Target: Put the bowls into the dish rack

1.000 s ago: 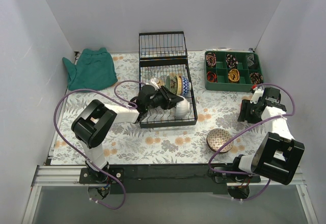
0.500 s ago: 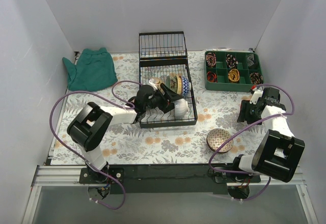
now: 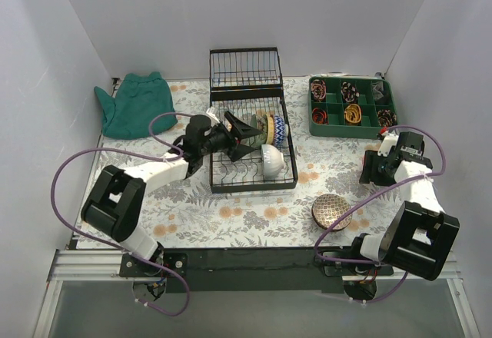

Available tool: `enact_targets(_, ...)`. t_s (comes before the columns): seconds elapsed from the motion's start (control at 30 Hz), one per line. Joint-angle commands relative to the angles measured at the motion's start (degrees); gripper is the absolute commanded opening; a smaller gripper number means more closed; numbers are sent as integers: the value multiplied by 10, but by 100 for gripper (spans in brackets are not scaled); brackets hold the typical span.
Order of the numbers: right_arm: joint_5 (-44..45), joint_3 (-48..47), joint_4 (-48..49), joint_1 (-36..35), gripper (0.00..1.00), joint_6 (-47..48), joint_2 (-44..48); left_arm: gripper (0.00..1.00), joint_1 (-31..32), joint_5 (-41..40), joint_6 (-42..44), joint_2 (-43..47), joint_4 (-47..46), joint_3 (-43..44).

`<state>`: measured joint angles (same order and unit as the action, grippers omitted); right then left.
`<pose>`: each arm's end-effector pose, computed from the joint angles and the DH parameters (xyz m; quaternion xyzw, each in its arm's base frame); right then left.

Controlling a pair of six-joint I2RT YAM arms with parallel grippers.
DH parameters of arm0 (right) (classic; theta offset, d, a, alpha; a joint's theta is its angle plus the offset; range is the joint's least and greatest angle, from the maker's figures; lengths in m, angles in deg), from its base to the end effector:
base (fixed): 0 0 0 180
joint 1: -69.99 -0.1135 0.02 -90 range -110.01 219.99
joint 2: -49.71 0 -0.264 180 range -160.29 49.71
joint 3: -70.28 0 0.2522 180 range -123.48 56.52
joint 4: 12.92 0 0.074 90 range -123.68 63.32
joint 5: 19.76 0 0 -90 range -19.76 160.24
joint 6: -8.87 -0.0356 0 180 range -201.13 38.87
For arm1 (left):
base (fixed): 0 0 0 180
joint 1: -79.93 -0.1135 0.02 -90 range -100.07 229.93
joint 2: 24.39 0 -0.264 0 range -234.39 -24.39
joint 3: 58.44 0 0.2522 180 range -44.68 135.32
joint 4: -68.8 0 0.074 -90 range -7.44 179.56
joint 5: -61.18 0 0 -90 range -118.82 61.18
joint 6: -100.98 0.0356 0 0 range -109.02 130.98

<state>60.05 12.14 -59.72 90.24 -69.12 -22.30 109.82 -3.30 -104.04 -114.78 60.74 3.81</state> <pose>0.2243 -0.0760 0.2091 0.0468 0.9627 0.0125 0.2661 0.2905 -0.1847 0.2221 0.4475 -0.6743 0.5874 0.0041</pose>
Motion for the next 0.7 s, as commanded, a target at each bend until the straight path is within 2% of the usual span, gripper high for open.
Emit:
enact_targets(0.0, -3, -14, 3, 3, 63, 6, 21, 81, -47, 51, 14, 45, 81, 24)
enact_targets(0.17, -16, -27, -7, 3, 63, -3, 26, 86, -78, 85, 98, 55, 107, 67)
enact_targets(0.27, -21, -47, -14, 3, 63, 0, 21, 98, -79, 120, 247, 75, 158, 128)
enact_targets(0.3, -25, -61, -19, 3, 63, 1, 20, 98, -79, 174, 293, 78, 179, 144)
enact_targets(0.33, -28, -68, -20, 3, 63, 1, 22, 98, -77, 189, 392, 84, 199, 168)
enact_targets(0.4, -43, -83, -24, 3, 63, 0, 27, 98, -77, 216, 463, 110, 242, 180)
enact_targets(0.47, -54, -106, -24, 3, 63, -13, 39, 95, -68, 285, 610, 127, 272, 214)
enact_targets(0.53, -75, -150, -38, 4, 63, -33, 46, 95, -26, 296, 746, 118, 419, 270)
enact_targets(0.57, -82, -165, -46, 3, 63, -35, 48, 95, -5, 277, 882, 106, 479, 332)
enact_targets(0.6, -87, -179, -53, 3, 63, -37, 53, 95, 39, 242, 917, 78, 566, 367)
enact_targets(0.67, -97, -212, -88, 4, 63, -29, 57, 94, 67, 177, 951, 39, 621, 453)
